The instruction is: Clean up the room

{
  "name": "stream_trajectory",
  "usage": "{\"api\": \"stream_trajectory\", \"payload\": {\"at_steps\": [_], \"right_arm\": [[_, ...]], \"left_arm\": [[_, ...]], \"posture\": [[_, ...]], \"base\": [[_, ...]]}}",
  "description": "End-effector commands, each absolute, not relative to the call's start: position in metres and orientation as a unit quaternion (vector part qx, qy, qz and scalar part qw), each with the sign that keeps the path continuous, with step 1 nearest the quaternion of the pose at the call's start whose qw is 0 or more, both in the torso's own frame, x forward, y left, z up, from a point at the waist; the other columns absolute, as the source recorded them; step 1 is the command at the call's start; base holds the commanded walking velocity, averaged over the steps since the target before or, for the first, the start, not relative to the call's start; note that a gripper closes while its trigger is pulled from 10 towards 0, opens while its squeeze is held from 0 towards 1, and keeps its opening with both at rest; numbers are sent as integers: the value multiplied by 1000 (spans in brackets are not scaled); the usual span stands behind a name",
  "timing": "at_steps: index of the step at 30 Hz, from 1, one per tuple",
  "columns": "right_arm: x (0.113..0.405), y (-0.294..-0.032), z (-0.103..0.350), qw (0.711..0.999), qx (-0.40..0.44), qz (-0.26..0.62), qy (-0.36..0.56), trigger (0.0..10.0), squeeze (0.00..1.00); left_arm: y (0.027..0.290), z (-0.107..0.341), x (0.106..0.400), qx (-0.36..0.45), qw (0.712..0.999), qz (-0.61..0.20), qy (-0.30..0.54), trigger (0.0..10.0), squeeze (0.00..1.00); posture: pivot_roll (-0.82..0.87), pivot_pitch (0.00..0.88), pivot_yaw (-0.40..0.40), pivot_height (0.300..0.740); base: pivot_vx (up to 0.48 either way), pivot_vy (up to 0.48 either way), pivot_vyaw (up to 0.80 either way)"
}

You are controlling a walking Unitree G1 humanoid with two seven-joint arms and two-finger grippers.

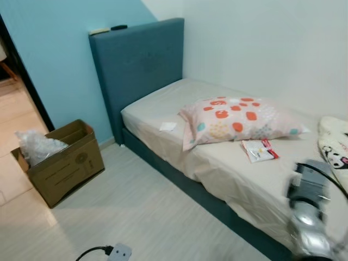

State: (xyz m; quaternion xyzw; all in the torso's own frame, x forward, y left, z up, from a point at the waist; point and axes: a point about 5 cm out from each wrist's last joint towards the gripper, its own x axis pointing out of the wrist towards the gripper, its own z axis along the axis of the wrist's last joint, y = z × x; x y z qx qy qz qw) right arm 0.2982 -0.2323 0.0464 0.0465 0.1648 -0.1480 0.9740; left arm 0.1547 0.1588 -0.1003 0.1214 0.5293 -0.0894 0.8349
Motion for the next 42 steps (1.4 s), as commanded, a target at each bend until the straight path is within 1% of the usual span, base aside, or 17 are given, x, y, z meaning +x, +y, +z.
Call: {"api": "stream_trajectory", "payload": {"at_steps": [1, 2, 4, 5, 6, 7, 8, 9, 10, 12, 14, 16, 18, 20, 27, 33, 42], "right_arm": [[294, -228, 36, 973, 57, -127, 185, 10000, 0], [292, -197, 17, 972, 74, -56, 216, 10000, 0], [292, -197, 17, 972, 74, -56, 216, 10000, 0], [282, -180, -4, 964, 71, -28, 256, 10000, 0], [269, -176, -22, 951, 91, -35, 294, 10000, 0], [269, -176, -22, 951, 91, -35, 294, 10000, 0], [256, -180, -34, 939, 93, -54, 325, 10000, 0], [256, -180, -34, 939, 93, -54, 325, 10000, 0], [246, -186, -43, 930, 99, -71, 347, 10000, 0], [246, -186, -43, 930, 99, -71, 347, 10000, 0], [225, -199, -57, 912, 104, -88, 388, 10000, 0], [225, -199, -57, 912, 104, -88, 388, 10000, 0], [204, -204, -70, 892, 137, -111, 417, 10000, 0], [192, -203, -77, 881, 151, -119, 432, 10000, 0], [193, -198, -77, 884, 165, -121, 421, 10000, 0], [201, -196, -74, 888, 166, -119, 411, 10000, 0], [209, -204, -68, 893, 169, -135, 395, 10000, 0]], "left_arm": [[158, -100, 155, 112, 838, -81, 528, 10000, 0], [157, -100, 155, 106, 840, -77, 527, 10000, 0], [157, -100, 155, 106, 840, -77, 527, 10000, 0], [157, -100, 155, 101, 842, -72, 526, 10000, 0], [156, -100, 155, 93, 844, -66, 524, 10000, 0], [156, -100, 155, 93, 844, -66, 524, 10000, 0], [155, -100, 156, 83, 846, -60, 523, 10000, 0], [155, -100, 156, 83, 846, -60, 523, 10000, 0], [154, -100, 156, 77, 847, -57, 523, 10000, 0], [154, -100, 156, 77, 847, -57, 523, 10000, 0], [154, -100, 156, 69, 849, -46, 522, 10000, 0], [154, -100, 156, 69, 849, -46, 522, 10000, 0], [155, -100, 156, 56, 850, -28, 522, 10000, 0], [155, -100, 156, 44, 852, -23, 520, 10000, 0], [155, -99, 157, 40, 854, -27, 519, 10000, 0], [154, -99, 158, 43, 854, -35, 518, 10000, 0], [153, -99, 158, 43, 853, -38, 519, 10000, 0]], "posture": [[-76, 0, -19, 740], [-70, 0, -18, 740], [-70, 0, -18, 740], [-63, 0, -15, 740], [-53, 0, -14, 740], [-53, 0, -14, 740], [-49, 0, -12, 740], [-49, 0, -12, 740], [-47, 0, -11, 740], [-47, 0, -11, 740], [-46, 0, -8, 740], [-46, 0, -8, 740], [-42, 0, -3, 740], [-42, 0, 0, 740], [-41, 0, 7, 740], [-39, 0, 8, 740], [-39, 0, 7, 740]], "base": [[0, 0, 0], [0, 0, 0], [0, 0, 0], [0, 0, 0], [0, 0, 0], [0, 0, 0], [0, 0, 0], [0, 0, 0], [0, 0, 0], [0, 0, 0], [0, 0, 0], [0, 0, 0], [0, 0, 0], [0, 0, 0], [0, 0, 0], [256, 0, 0], [262, 0, -717]]}}
